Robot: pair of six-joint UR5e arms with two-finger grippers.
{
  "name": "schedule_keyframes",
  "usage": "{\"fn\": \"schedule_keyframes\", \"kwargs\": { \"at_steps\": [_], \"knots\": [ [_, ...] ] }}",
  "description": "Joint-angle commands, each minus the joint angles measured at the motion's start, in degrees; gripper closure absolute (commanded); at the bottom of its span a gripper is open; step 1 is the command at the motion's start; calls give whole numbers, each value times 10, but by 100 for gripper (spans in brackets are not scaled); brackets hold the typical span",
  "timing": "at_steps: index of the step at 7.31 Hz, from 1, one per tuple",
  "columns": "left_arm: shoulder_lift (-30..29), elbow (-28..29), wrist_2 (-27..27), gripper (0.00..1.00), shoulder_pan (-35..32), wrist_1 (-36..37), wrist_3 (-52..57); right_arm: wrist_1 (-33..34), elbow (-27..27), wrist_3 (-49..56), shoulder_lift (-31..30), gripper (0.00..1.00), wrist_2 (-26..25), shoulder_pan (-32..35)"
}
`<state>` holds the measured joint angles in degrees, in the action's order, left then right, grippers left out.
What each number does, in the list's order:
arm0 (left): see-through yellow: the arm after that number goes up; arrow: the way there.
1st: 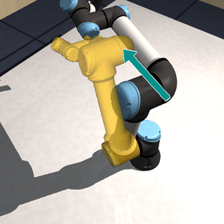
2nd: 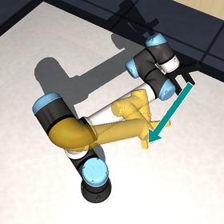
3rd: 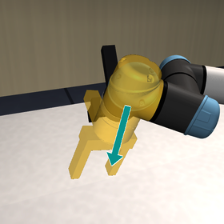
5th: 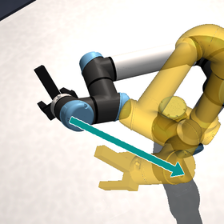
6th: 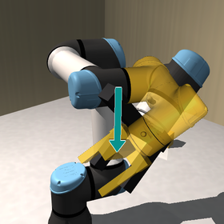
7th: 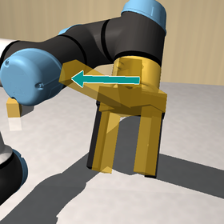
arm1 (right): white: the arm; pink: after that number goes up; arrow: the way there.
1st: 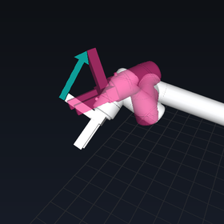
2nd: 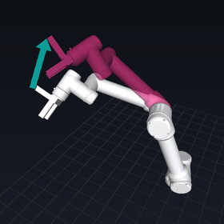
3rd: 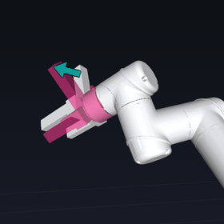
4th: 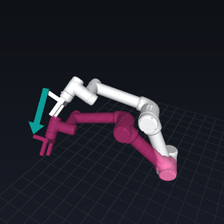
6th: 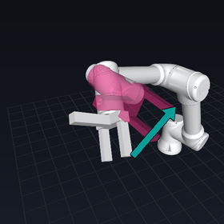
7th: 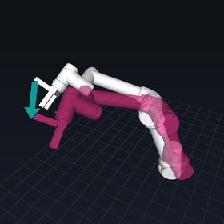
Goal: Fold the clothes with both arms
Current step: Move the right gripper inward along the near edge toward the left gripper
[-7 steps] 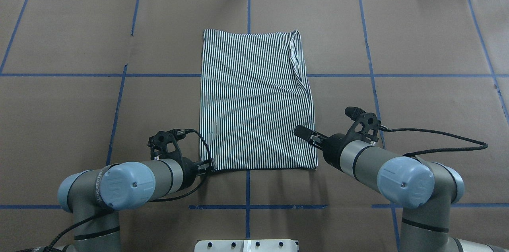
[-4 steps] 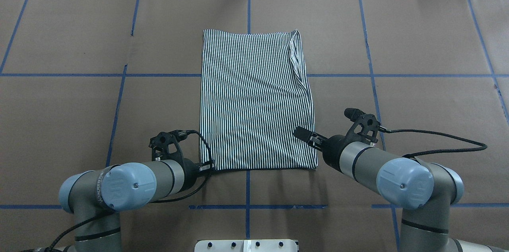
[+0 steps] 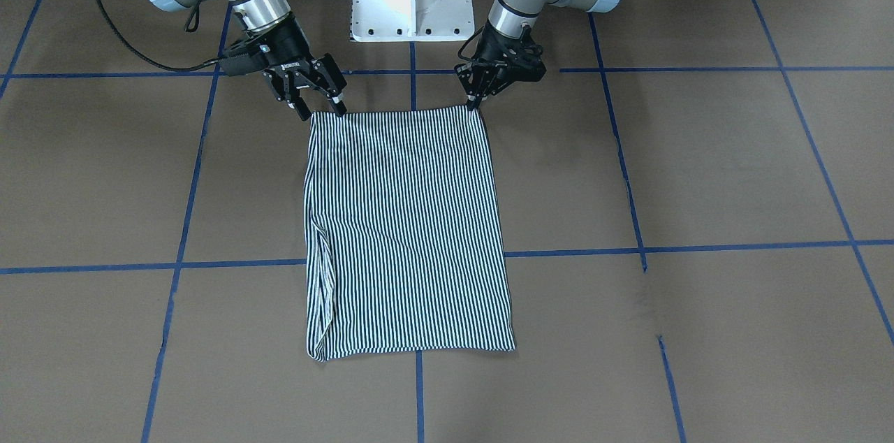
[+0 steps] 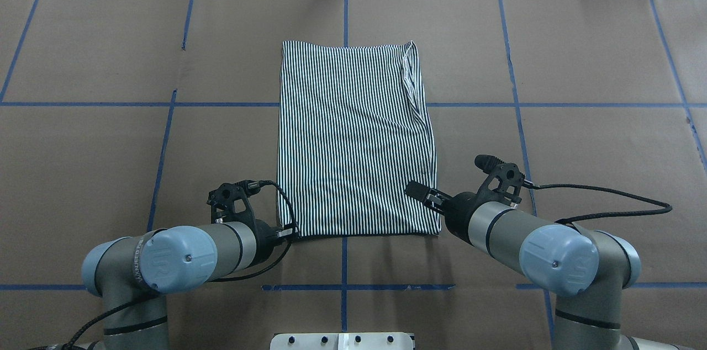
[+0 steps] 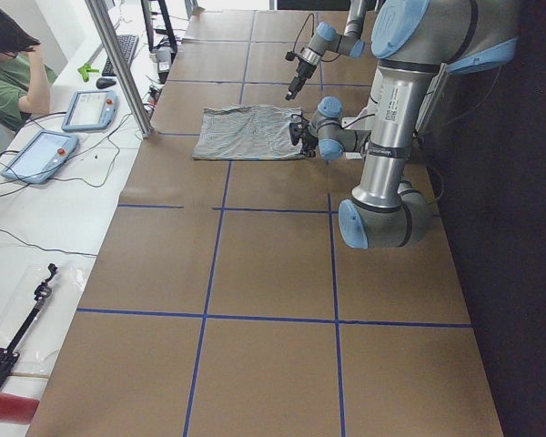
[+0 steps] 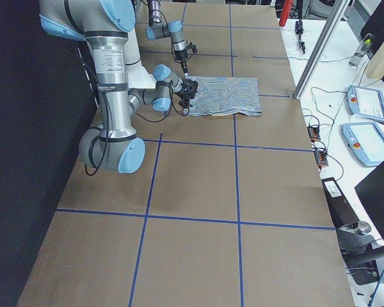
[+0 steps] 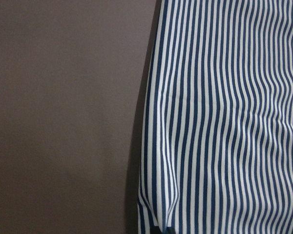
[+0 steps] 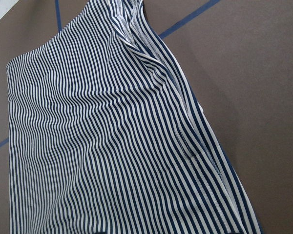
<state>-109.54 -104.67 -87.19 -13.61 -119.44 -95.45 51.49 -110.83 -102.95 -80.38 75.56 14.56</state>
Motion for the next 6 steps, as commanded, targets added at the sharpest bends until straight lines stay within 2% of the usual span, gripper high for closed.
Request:
{"fn": "schedule_keyframes", "kwargs": {
  "at_steps": [1,2,4,6],
  "knots": [
    [-1,0,0,100,1,0,0,98,-1,-71,30,35,-22,-30],
    [-1,-1,0,100,1,0,0,197,-1,-108,67,34,-23,-34],
    [-1,-1,1,100,1,0,0,337,8,-126,143,32,-16,-38],
    [-1,-1,1,100,1,0,0,396,9,-124,156,31,16,-24]
  ]
}}
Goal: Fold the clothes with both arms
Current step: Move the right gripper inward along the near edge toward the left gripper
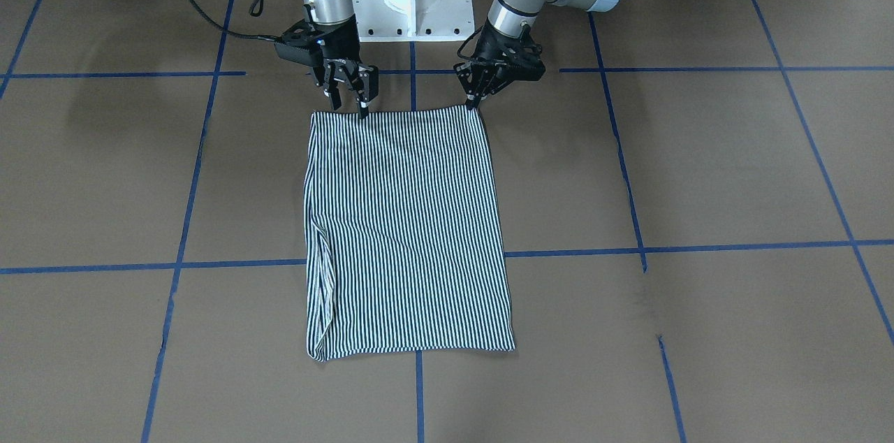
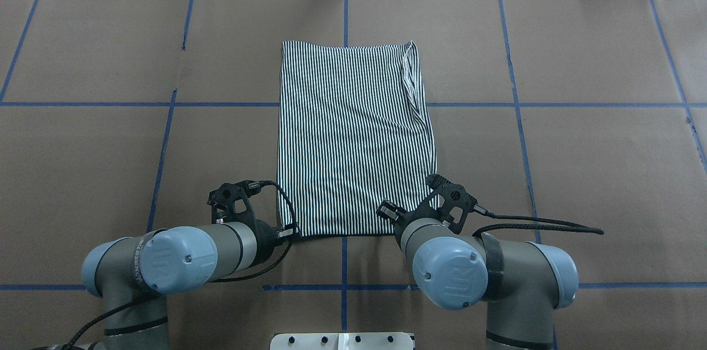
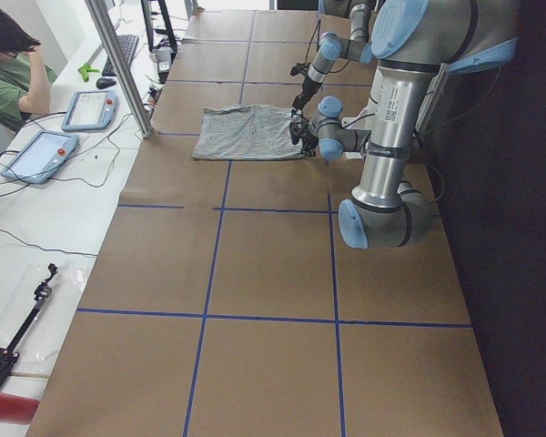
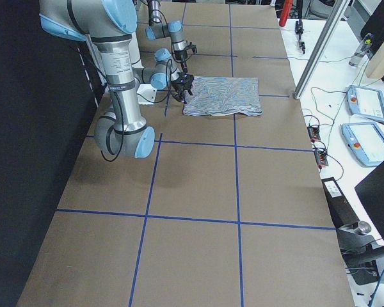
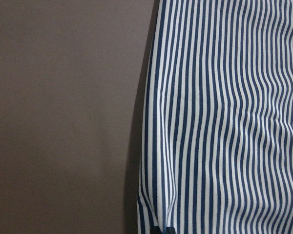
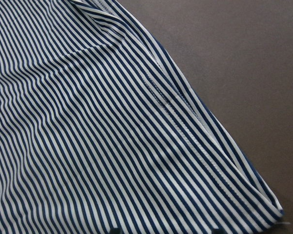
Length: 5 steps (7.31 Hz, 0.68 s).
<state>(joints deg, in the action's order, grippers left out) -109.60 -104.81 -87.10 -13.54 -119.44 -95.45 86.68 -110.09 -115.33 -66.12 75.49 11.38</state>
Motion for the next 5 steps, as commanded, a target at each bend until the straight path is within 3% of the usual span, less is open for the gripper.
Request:
{"fn": "schedule_keyframes", "kwargs": {
  "at_steps": [1,5],
  "knots": [
    [0,0,0,100,1,0,0,80,8,2,34,31,38,22],
    [0,-1,1,100,0,0,0,105,23,95,51,29,143,80]
  ]
}}
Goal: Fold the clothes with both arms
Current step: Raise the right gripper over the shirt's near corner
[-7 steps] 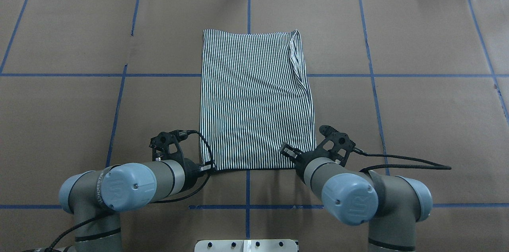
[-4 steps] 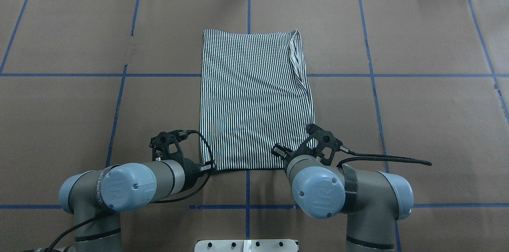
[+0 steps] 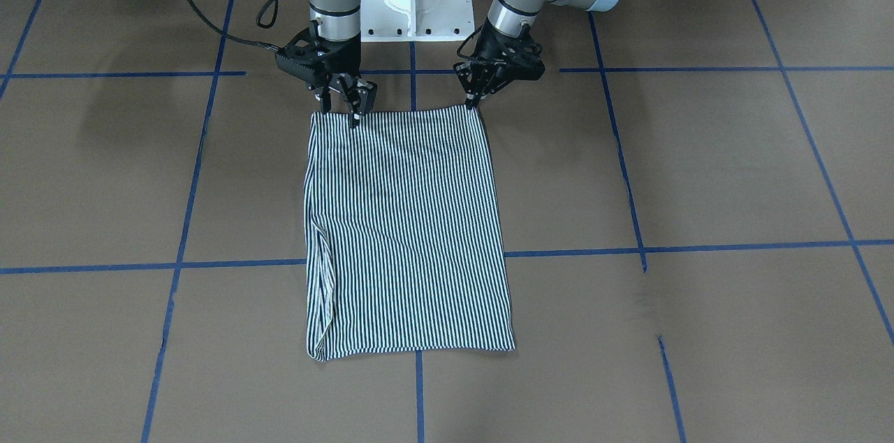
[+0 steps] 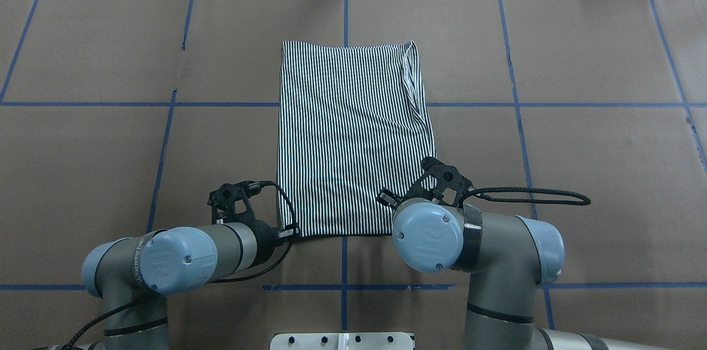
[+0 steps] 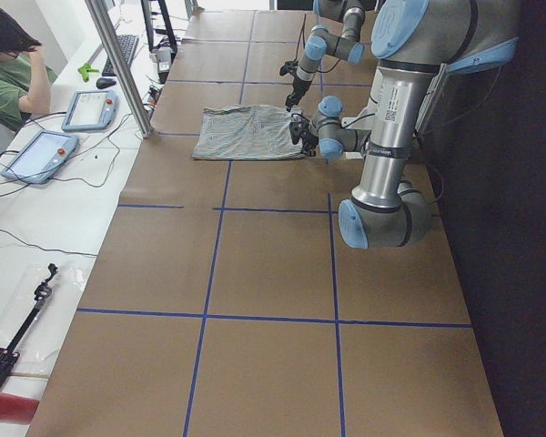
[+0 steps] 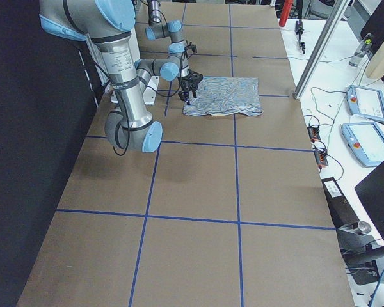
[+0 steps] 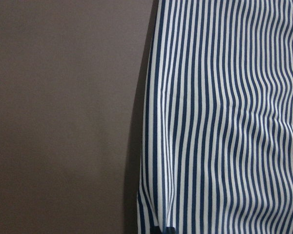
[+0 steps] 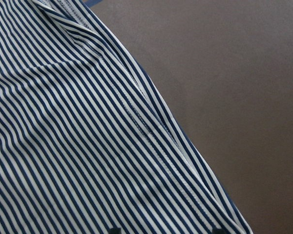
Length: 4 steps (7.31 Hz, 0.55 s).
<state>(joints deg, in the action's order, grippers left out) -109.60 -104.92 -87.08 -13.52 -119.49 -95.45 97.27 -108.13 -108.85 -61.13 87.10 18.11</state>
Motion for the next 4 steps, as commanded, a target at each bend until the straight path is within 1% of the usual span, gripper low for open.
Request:
{"fn": "schedule_keyframes", "kwargs": {
  "at_steps": [1,3,4],
  "knots": [
    [0,-4,1,100,0,0,0,-1,12,29,7,29,28,13],
    [0,-3,1,100,1,0,0,-2,74,29,50,29,30,13],
    [0,-4,1,100,1,0,0,-2,74,29,51,29,31,13]
  ]
}}
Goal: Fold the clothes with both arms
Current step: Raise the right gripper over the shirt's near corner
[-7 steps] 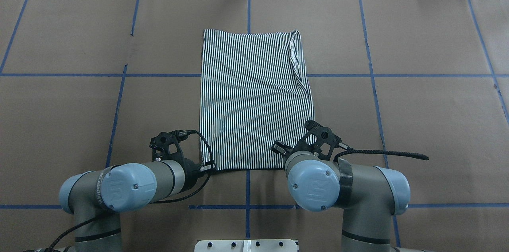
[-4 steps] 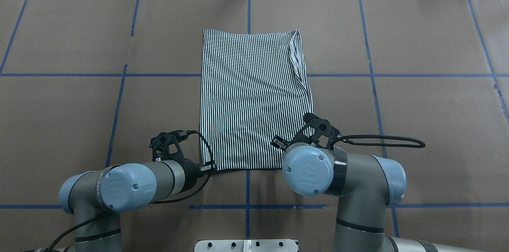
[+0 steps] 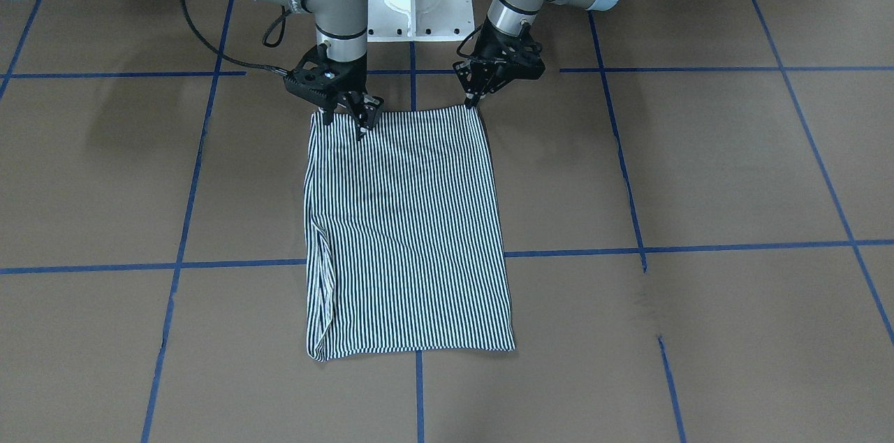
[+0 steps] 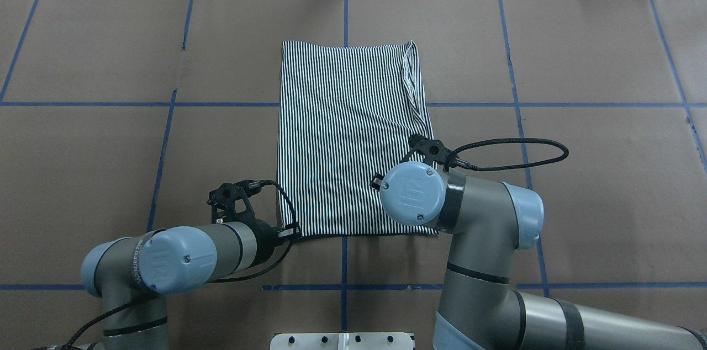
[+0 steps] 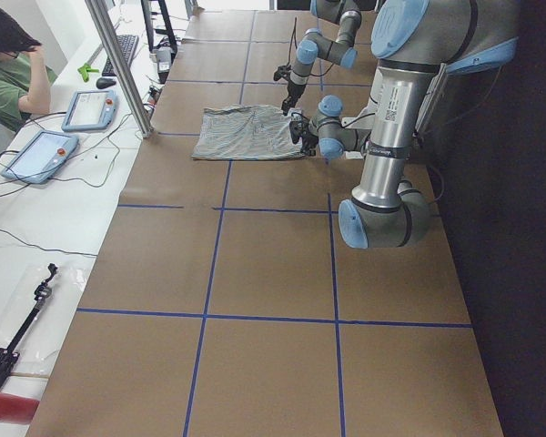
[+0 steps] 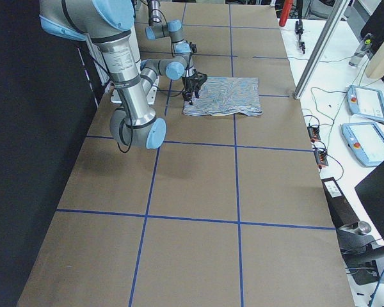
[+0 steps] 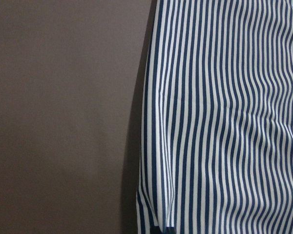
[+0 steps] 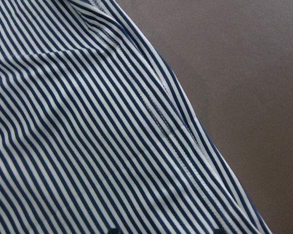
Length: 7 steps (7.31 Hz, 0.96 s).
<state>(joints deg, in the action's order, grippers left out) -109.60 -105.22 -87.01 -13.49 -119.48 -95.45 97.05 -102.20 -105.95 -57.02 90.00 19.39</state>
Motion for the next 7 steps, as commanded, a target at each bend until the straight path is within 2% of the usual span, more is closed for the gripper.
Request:
{"fn": "schedule_keyframes", "kwargs": {
  "at_steps": [1,7],
  "knots": [
    [0,0,0,100,0,0,0,0,16,0,8,30,2,-5],
    [0,0,1,100,0,0,0,-2,13,2,-3,33,-1,-21]
  ]
}}
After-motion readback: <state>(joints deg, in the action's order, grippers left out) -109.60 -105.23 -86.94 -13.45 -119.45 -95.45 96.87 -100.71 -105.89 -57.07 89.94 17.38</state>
